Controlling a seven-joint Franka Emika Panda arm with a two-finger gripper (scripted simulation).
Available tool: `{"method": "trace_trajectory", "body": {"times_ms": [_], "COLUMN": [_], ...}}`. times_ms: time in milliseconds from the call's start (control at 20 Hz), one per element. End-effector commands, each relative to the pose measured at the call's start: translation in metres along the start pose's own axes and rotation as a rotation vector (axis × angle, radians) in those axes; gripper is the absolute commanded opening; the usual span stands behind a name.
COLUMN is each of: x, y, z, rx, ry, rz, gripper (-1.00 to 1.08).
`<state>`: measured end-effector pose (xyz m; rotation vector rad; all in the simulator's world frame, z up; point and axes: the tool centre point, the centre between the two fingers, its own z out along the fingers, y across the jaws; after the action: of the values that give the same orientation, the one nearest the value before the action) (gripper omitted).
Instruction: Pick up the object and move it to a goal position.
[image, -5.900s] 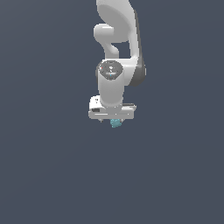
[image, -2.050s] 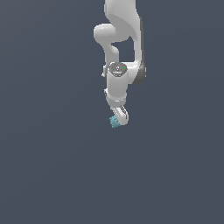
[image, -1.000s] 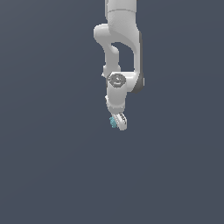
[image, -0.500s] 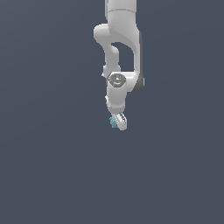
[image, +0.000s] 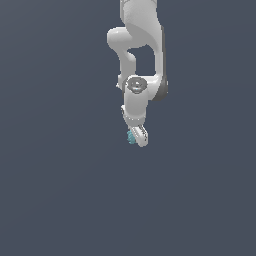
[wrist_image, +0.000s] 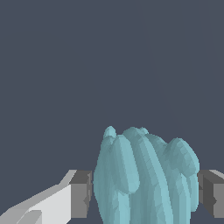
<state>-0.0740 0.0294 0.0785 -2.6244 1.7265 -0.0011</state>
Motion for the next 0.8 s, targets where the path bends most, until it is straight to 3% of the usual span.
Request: {"method": "trace_trajectory", "body": {"times_ms": [0,750], "x": [-0.002,-0.02], "y": [-0.005,-0.044], "z": [-0.016,-0.146], "rx": [0.0,-0.001], "ry": [0.0,0.002], "rz": [0.0,0.0], "gripper": [-1.0,-1.0]}}
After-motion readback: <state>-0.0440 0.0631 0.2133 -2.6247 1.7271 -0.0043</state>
